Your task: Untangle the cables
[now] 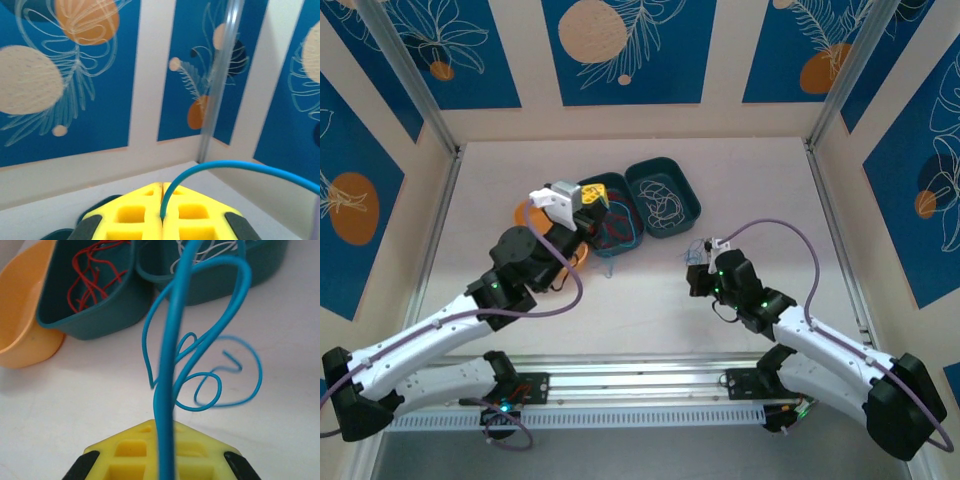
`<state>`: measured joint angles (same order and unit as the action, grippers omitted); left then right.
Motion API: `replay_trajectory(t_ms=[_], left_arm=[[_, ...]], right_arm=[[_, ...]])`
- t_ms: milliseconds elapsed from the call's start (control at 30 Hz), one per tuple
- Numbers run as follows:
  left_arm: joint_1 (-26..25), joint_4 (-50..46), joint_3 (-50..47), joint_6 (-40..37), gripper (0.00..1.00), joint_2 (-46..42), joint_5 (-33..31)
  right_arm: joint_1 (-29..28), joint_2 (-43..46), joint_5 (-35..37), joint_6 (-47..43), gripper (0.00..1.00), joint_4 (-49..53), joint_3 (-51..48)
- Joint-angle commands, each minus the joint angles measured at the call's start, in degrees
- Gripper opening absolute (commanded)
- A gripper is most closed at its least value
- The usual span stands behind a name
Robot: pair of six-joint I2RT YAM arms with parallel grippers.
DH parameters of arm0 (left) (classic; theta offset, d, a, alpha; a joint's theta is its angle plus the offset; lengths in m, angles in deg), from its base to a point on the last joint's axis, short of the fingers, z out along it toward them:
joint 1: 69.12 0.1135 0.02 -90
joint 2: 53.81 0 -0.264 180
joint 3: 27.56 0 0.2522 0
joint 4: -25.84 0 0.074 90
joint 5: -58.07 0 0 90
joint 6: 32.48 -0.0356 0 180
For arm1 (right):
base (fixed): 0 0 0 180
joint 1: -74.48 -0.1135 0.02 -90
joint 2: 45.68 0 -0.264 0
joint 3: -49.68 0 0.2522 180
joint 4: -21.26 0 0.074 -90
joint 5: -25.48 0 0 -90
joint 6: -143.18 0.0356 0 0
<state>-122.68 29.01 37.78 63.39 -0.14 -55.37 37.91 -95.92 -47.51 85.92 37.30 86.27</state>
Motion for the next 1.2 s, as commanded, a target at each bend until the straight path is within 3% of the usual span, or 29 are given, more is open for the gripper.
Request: replay_trajectory(t_ms=[0, 167, 333, 1167], left_arm=[[1.3, -5.8, 0.0, -3.0, 0.0, -1.8, -6.7], [4.9, -13.9, 2.1, -1.8, 0.0, -1.5, -10.1], [11.1, -21.3, 4.4, 2.5, 0.0, -0.2, -8.4], [31.4, -35.1, 6.8, 10.5, 0.0, 12.8, -3.7]], right_arm=[[1.1, 2.8, 3.1, 2.2, 0.0, 5.0, 0.7], [3.8, 4.0, 3.5, 3.7, 0.0, 10.0, 2.5], [5.0, 4.3, 2.6, 4.5, 0.0, 12.2, 3.4], [6.2, 1.4, 0.6, 4.6, 0.0, 15.5, 7.6]])
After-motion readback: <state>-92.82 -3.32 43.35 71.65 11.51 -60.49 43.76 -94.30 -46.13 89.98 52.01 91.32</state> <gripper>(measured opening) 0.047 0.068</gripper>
